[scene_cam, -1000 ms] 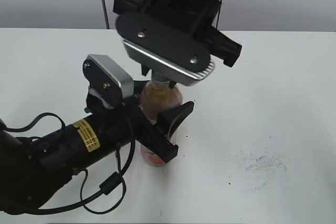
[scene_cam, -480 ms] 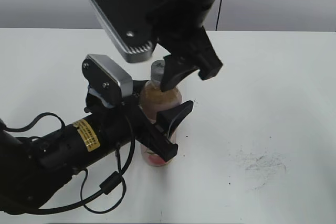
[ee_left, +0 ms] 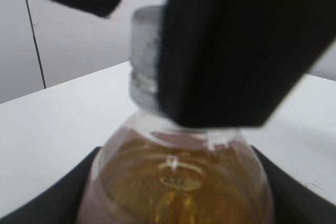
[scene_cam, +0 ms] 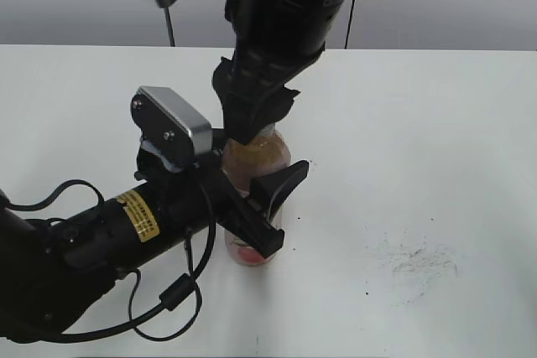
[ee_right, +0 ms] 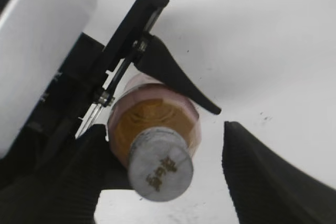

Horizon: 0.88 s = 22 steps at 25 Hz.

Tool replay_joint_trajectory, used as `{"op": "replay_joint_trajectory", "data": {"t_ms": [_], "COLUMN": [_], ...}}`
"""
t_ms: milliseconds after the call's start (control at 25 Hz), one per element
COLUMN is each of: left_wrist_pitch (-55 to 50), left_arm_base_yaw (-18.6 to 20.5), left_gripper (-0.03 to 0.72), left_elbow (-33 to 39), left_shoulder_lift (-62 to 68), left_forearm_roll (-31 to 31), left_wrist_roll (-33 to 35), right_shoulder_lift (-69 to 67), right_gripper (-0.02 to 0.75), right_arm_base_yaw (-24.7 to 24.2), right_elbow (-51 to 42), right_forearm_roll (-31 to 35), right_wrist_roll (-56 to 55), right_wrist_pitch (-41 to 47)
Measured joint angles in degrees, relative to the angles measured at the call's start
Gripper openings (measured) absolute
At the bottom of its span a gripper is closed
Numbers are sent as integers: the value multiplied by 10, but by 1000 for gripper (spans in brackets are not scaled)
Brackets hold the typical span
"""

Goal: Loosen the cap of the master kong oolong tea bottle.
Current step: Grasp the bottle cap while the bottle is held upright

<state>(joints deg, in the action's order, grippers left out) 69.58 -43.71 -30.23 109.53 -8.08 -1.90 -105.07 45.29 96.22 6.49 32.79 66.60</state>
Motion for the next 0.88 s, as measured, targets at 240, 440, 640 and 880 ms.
{"op": "replay_joint_trajectory", "data": {"t_ms": [240,440,640,880], "left_wrist_pitch": [0,0,0,0], "left_arm_base_yaw": [0,0,0,0], "left_gripper": [446,446,446,446], "left_elbow": [0,0,0,0], "left_shoulder_lift": [0,0,0,0], "left_forearm_roll": [0,0,0,1], "left_wrist_roll": [0,0,0,0], "right_shoulder_lift": [0,0,0,0], "right_gripper": [515,473,312,272], "right_arm_base_yaw": [0,0,0,0], "right_elbow": [0,0,0,0], "right_forearm_roll": [0,0,-1,-4], "right_wrist_roll": [-144,-226,-249,-193], "right_wrist_pitch": [30,31,31,31]}}
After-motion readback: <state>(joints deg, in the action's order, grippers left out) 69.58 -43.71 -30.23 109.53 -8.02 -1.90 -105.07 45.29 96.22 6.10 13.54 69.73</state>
